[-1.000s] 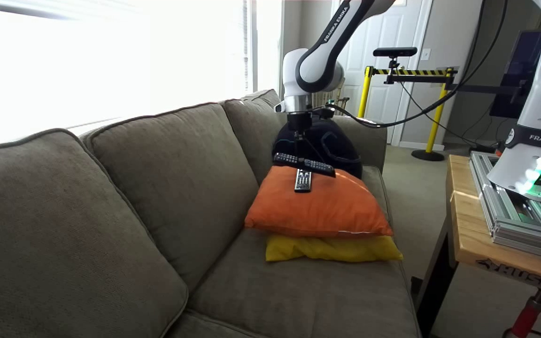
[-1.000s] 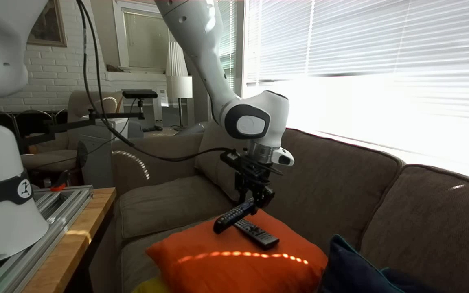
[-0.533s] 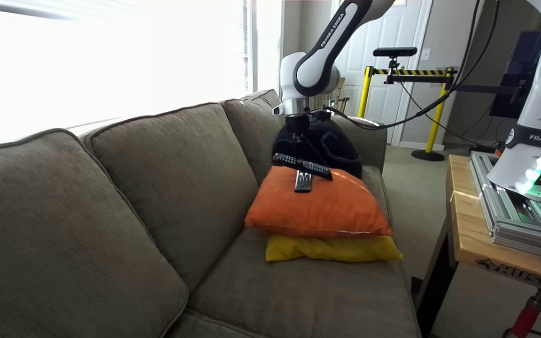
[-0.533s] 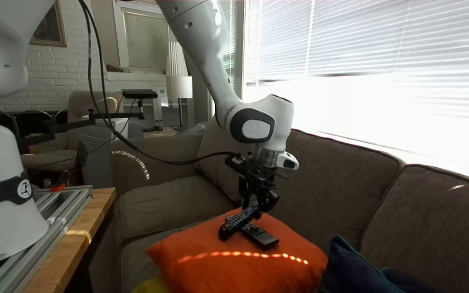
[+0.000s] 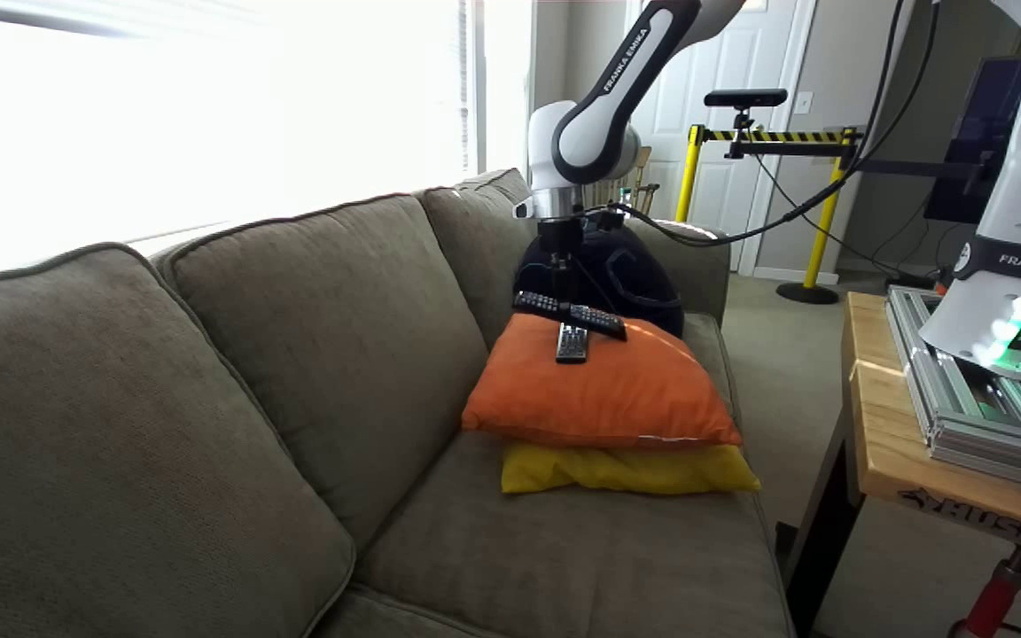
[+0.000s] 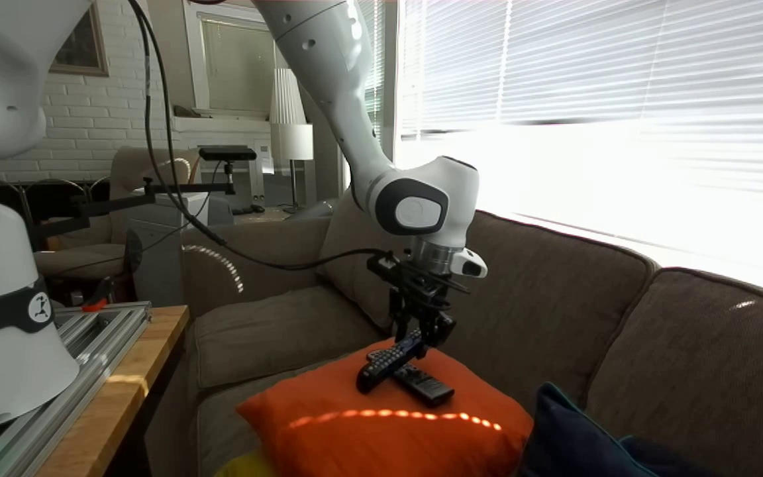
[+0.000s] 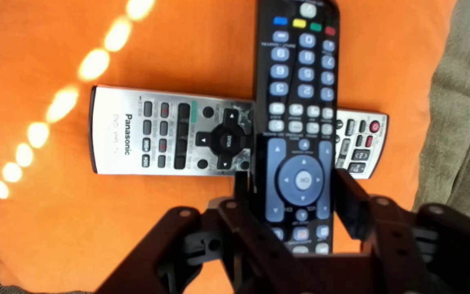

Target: Rotate the remote control on top to the left.

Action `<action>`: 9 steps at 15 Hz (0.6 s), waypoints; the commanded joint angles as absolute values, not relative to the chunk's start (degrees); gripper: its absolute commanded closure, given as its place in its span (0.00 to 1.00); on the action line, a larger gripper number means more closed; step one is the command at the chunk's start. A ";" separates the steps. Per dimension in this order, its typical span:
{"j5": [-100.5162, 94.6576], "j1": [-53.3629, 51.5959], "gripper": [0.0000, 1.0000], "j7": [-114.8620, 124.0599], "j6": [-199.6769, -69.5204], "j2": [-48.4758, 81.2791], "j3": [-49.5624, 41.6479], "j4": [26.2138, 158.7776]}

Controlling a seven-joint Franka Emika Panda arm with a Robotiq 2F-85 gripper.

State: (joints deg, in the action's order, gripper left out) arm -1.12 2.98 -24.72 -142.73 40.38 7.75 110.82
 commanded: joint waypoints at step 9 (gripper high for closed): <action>-1.55 3.35 0.46 -24.41 -142.63 40.48 8.13 110.69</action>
